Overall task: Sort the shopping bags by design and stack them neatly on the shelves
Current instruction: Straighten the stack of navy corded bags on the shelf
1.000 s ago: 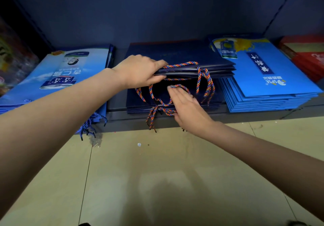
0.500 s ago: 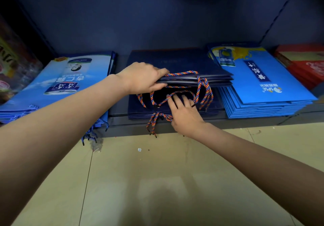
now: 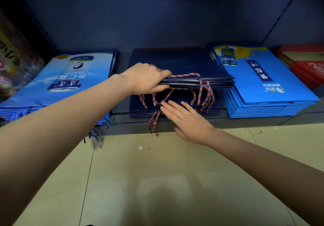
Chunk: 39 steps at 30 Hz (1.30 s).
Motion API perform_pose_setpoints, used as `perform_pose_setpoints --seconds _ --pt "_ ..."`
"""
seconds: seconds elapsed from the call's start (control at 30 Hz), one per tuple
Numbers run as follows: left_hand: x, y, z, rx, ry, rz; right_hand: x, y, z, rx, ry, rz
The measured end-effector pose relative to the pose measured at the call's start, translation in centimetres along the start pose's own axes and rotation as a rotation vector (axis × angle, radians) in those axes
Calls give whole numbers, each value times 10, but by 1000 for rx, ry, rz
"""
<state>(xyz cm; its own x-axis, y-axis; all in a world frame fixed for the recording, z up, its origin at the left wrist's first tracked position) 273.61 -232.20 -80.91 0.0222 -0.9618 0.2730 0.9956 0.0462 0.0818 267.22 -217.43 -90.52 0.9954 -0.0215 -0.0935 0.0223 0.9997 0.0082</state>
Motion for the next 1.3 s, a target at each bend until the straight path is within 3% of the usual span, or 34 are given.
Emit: perform_pose_setpoints --seconds 0.13,0.27,0.4,0.53,0.77,1.0,1.13,1.3 --pt "1 0 1 -4 -8 4 -9 -21 -3 180 -98 -149" --pt "-3 -1 1 7 -11 -8 -2 -8 8 69 -220 -166" --pt "-5 1 -2 3 -14 -21 -10 37 4 -96 -166 -107" --pt "-11 1 -7 17 -32 -39 -26 48 -5 -67 -143 -266" --pt "-15 1 -11 11 -44 -27 -14 20 -13 8 -67 -316" --pt "-35 3 -40 80 -7 61 -5 44 47 -406 -135 -3" --pt "-40 2 -52 86 6 122 -38 28 66 -518 -287 -216" --pt "-44 10 -54 87 73 185 -52 6 76 -556 -189 -431"
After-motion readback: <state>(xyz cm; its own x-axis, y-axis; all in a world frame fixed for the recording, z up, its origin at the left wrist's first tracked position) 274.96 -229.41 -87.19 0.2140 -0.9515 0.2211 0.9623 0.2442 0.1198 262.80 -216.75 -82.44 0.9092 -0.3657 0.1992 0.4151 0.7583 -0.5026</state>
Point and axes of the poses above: each hand's wrist, its own y-axis away from the middle knuckle, its own z-axis out of the back of the hand, x = y × z, the point moved 4 cm from there along -y, towards the middle knuckle, and after that the axes turned 8 degrees about -z, right-handed, at the moved point
